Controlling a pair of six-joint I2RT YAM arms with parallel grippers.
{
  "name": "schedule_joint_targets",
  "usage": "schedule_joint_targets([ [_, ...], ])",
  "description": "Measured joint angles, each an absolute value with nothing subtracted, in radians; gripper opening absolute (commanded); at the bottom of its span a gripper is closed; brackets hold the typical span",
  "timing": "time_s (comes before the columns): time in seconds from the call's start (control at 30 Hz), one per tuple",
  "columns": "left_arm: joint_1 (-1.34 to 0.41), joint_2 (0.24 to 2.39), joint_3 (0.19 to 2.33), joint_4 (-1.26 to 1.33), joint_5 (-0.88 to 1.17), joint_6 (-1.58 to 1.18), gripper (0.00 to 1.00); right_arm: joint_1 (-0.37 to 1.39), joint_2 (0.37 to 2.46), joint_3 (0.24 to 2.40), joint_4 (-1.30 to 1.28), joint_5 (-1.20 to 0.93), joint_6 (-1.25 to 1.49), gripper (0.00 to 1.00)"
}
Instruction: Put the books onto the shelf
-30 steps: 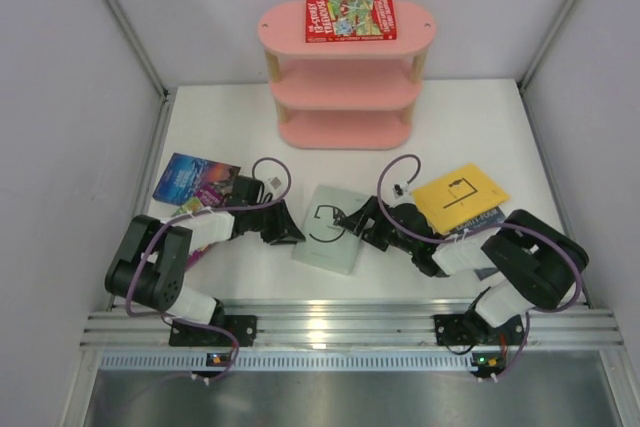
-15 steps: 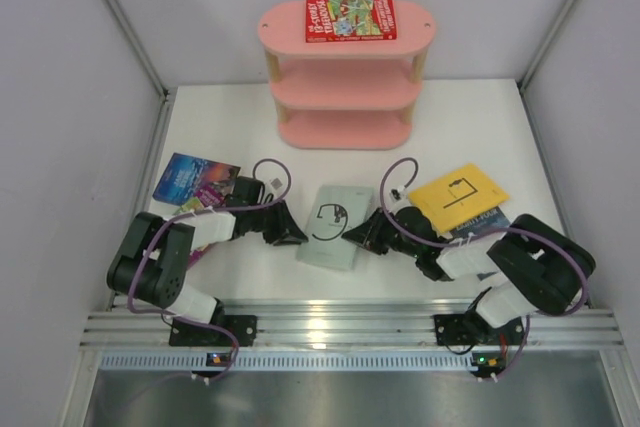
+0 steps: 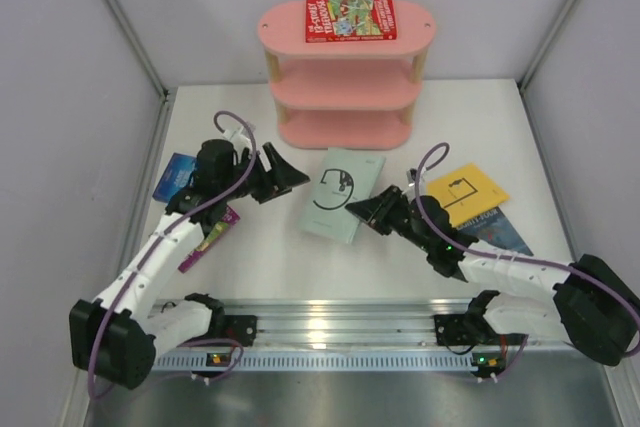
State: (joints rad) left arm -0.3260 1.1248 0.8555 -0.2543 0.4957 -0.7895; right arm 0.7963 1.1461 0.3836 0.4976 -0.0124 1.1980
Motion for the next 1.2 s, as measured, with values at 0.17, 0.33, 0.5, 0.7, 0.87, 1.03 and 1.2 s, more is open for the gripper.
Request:
schedule_joint_targets([
  [0.17, -0.326, 1.008, 0.844, -0.256, 0.503, -0.868, 0.80, 0.797, 1.119, 0.439, 0.516, 0.097, 1.253, 0.00],
  [0.33, -0.327, 0.987, 0.786, -0.231, 0.509, -0.939, 0.82, 0.812, 1.124, 0.461, 0.544, 0.187, 1.291, 0.00],
  [0.5, -0.337, 0.986, 0.742, -0.226, 0.506, -0.994, 0.83, 0.832, 1.154, 0.481, 0.582, 0.234, 1.314, 0.00],
  [0.7, -0.343, 0.986, 0.684, -0.065, 0.499, -1.070, 0.83, 0.863, 1.168, 0.492, 0.635, 0.271, 1.338, 0.00],
  [0.87, -0.352, 0.996, 0.611, 0.107, 0.493, -1.145, 0.81, 0.882, 1.182, 0.492, 0.715, 0.284, 1.380, 0.00],
  [1.03, -0.371, 0.999, 0.574, 0.238, 0.477, -1.196, 0.55, 0.892, 1.198, 0.492, 0.752, 0.287, 1.399, 0.00],
  [1.2, -0.374, 0.997, 0.576, 0.312, 0.480, -1.241, 0.13, 0.895, 1.206, 0.491, 0.766, 0.277, 1.411, 0.32],
])
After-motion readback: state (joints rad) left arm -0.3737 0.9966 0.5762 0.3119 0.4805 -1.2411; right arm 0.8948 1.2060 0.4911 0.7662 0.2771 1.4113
